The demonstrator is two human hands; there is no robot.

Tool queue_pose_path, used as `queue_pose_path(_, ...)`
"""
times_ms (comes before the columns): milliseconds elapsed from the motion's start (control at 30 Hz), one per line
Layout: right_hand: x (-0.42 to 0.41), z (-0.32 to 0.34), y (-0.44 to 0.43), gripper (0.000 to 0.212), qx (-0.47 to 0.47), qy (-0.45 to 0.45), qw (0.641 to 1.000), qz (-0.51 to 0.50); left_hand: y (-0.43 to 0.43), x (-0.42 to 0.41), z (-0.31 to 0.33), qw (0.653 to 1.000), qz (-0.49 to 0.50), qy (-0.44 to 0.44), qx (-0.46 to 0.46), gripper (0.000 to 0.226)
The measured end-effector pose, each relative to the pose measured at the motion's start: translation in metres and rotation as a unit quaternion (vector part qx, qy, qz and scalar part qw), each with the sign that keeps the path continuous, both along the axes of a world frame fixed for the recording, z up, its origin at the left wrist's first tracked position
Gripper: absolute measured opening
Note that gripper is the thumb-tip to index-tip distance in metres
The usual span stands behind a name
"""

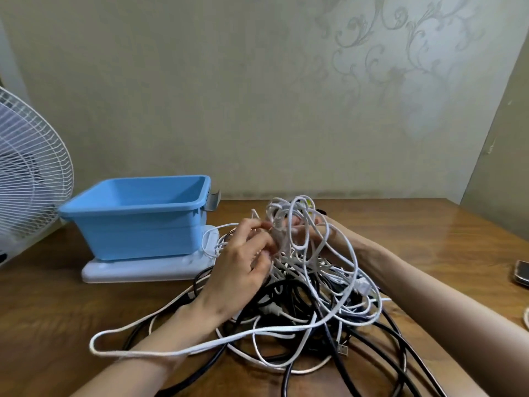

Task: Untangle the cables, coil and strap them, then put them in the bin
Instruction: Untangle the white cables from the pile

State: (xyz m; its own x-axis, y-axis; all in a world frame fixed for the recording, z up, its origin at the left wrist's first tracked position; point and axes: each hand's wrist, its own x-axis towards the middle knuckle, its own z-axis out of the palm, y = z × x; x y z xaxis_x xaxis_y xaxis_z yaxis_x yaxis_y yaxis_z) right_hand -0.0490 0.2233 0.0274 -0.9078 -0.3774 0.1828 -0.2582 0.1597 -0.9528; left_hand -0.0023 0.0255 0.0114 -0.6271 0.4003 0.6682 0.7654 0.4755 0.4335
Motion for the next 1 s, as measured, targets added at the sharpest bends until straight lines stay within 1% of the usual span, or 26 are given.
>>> queue_pose_path(33, 0.002, 0.001, -0.001, 0.056, -0.005, 0.0, 1.0, -0.004, 0.002, 0.001, 0.001, 0.999, -0.007, -0.029, 0.027, 0.008)
queue_pose_path(67, 0.003, 0.001, -0.002, 0.051, -0.014, 0.005, 1.0, -0.011, 0.003, 0.001, 0.003, 0.995, -0.016, -0.076, 0.068, 0.01)
queue_pose_path(100, 0.004, 0.002, -0.003, 0.061, -0.025, 0.013, 0.999, -0.023, 0.003, 0.002, 0.006, 0.982, -0.031, -0.141, 0.121, 0.013)
queue_pose_path(133, 0.002, 0.0, -0.003, 0.075, -0.034, 0.011, 0.999, -0.032, 0.003, 0.001, 0.01, 0.962, -0.043, -0.207, 0.172, 0.016)
queue_pose_path(167, 0.004, -0.001, -0.003, 0.084, -0.041, 0.012, 0.999, -0.033, 0.004, -0.001, 0.012, 0.942, -0.052, -0.258, 0.21, 0.019)
queue_pose_path(200, 0.003, -0.003, -0.004, 0.085, -0.047, 0.017, 0.998, -0.034, 0.004, -0.003, 0.014, 0.931, -0.055, -0.283, 0.224, 0.025)
queue_pose_path(267, 0.007, -0.001, -0.008, 0.082, -0.062, 0.026, 0.997, -0.046, 0.006, -0.007, 0.016, 0.93, -0.058, -0.299, 0.204, 0.041)
queue_pose_path(300, 0.011, 0.002, -0.01, 0.075, -0.074, 0.032, 0.995, -0.051, 0.008, -0.007, 0.018, 0.937, -0.052, -0.293, 0.183, 0.047)
queue_pose_path(367, 0.014, 0.004, -0.009, 0.052, -0.085, 0.039, 0.995, -0.042, 0.011, -0.008, 0.02, 0.95, -0.032, -0.269, 0.157, 0.051)
queue_pose_path(433, 0.018, 0.007, -0.007, 0.03, -0.088, 0.029, 0.995, -0.033, 0.011, -0.011, 0.023, 0.948, -0.028, -0.261, 0.18, 0.04)
queue_pose_path(500, 0.019, 0.01, -0.003, 0.01, -0.095, 0.017, 0.994, -0.049, 0.008, -0.015, 0.026, 0.932, -0.037, -0.268, 0.24, 0.029)
queue_pose_path(533, 0.019, 0.011, 0.001, 0.007, -0.103, 0.018, 0.993, -0.054, 0.006, -0.016, 0.029, 0.928, -0.036, -0.261, 0.264, 0.029)
queue_pose_path(567, 0.019, 0.012, 0.005, 0.009, -0.101, 0.019, 0.993, -0.052, 0.002, -0.016, 0.034, 0.929, -0.032, -0.244, 0.277, 0.027)
queue_pose_path(600, 0.02, 0.015, 0.008, 0.013, -0.09, 0.018, 0.994, -0.051, -0.003, -0.017, 0.04, 0.943, -0.004, -0.199, 0.266, 0.025)
queue_pose_path(633, 0.021, 0.017, 0.011, 0.015, -0.074, 0.017, 0.996, -0.051, -0.01, -0.02, 0.047, 0.965, 0.061, -0.116, 0.226, 0.025)
queue_pose_path(667, 0.022, 0.02, 0.014, 0.022, -0.058, 0.015, 0.997, -0.055, -0.017, -0.024, 0.055, 0.975, 0.141, -0.009, 0.172, 0.025)
queue_pose_path(700, 0.022, 0.022, 0.017, 0.031, -0.039, 0.012, 0.997, -0.068, -0.026, -0.026, 0.063, 0.967, 0.202, 0.089, 0.128, 0.027)
queue_pose_path(733, 0.021, 0.024, 0.019, 0.037, -0.016, 0.011, 0.996, -0.089, -0.032, -0.026, 0.073, 0.958, 0.22, 0.151, 0.105, 0.031)
queue_pose_path(767, 0.02, 0.026, 0.02, 0.035, 0.0, 0.015, 0.994, -0.107, -0.038, -0.025, 0.083, 0.96, 0.194, 0.181, 0.091, 0.036)
queue_pose_path(800, 0.019, 0.027, 0.021, 0.027, 0.011, 0.019, 0.992, -0.121, -0.042, -0.02, 0.093, 0.971, 0.14, 0.177, 0.081, 0.039)
queue_pose_path(833, 0.017, 0.028, 0.022, 0.019, 0.019, 0.018, 0.991, -0.134, -0.046, -0.016, 0.098, 0.985, 0.076, 0.144, 0.062, 0.038)
queue_pose_path(867, 0.016, 0.03, 0.022, 0.015, 0.024, 0.017, 0.989, -0.145, -0.048, -0.01, 0.102, 0.995, 0.015, 0.092, 0.022, 0.033)
queue_pose_path(900, 0.014, 0.031, 0.023, 0.014, 0.031, 0.016, 0.988, -0.151, -0.052, -0.009, 0.098, 0.998, -0.038, 0.033, -0.047, 0.025)
queue_pose_path(933, 0.014, 0.033, 0.025, 0.015, 0.041, 0.015, 0.988, -0.148, -0.054, -0.008, 0.093, 0.988, -0.074, -0.028, -0.133, 0.022)
queue_pose_path(967, 0.016, 0.036, 0.026, 0.016, 0.055, 0.012, 0.989, -0.134, -0.056, -0.01, 0.082, 0.967, -0.093, -0.078, -0.223, 0.022)
queue_pose_path(1000, 0.017, 0.04, 0.029, 0.016, 0.071, 0.009, 0.991, -0.113, -0.057, -0.013, 0.07, 0.939, -0.094, -0.12, -0.308, 0.02)
